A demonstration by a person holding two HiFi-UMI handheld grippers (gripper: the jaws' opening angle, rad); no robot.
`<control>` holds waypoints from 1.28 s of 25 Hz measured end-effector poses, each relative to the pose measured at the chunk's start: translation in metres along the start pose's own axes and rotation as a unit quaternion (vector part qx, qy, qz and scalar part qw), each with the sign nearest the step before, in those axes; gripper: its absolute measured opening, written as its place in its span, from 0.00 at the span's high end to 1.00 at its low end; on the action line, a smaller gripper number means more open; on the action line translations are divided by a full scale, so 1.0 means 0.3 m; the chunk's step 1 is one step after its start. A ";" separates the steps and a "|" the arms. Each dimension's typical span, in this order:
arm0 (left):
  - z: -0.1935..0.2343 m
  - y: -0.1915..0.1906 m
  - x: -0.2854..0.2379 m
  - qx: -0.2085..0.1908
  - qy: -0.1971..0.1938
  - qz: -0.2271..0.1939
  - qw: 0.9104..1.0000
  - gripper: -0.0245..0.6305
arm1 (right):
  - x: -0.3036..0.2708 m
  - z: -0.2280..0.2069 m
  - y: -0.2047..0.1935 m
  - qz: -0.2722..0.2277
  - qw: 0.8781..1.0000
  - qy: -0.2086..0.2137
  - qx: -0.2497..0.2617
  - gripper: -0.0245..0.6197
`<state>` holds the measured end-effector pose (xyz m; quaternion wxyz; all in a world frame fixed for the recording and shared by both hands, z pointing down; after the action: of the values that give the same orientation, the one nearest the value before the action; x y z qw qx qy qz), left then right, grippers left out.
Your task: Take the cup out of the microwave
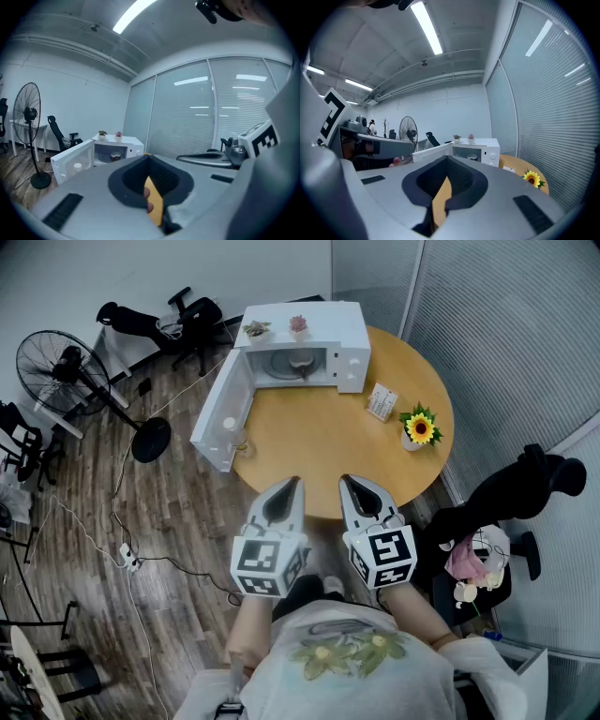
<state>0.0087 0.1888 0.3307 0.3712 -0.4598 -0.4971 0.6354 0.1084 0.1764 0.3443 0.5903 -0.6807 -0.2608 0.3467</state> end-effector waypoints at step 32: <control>0.318 -0.072 -0.036 -0.013 -0.042 0.035 0.998 0.96 | -0.269 0.109 -0.097 0.094 0.994 -0.031 -0.045 0.59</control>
<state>-0.0786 0.1561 0.3620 0.3217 -0.4550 -0.5036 0.6602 0.0342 0.1400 0.3841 0.5153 -0.7169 -0.2296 0.4096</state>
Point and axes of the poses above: the fingertips, and each gripper's own axes: x backward along the fingers, z to its left, y out of its top, the point moved 2 cm from there along x, backward along the fingers, and after that the axes turned 5 degrees about y, right-handed, at the moved point
